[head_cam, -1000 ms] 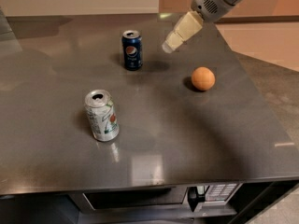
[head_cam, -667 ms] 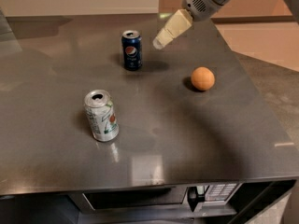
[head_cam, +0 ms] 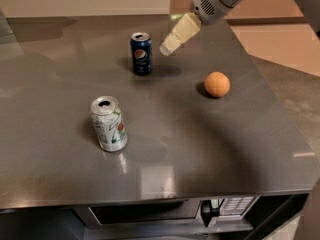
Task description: Knock pepsi can over
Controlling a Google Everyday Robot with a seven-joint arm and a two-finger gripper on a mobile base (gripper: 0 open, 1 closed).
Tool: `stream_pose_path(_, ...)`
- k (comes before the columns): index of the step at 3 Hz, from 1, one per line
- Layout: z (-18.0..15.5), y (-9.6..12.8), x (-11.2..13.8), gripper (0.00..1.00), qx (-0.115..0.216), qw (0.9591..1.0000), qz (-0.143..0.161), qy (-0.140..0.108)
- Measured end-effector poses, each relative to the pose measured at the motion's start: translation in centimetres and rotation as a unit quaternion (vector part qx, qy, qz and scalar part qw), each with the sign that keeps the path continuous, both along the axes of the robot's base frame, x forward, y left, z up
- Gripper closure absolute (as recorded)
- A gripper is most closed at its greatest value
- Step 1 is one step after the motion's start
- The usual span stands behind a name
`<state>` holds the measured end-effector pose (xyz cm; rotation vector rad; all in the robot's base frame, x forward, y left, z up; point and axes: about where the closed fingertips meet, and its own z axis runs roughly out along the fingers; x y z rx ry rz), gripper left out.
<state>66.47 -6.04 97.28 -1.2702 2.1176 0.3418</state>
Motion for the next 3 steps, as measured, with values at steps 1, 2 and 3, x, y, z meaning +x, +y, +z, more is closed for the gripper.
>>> stream_pose_path(1,-1.7,1.3,0.5,0.00,-0.001,1.0000,0.004,0.006)
stream_pose_path(2,-3.6,2.9,1.4,0.00,0.007,0.9999,0.005,0.009)
stream_pose_path(3,-5.1,4.1,3.4,0.00,0.019,0.9998,-0.005,0.003)
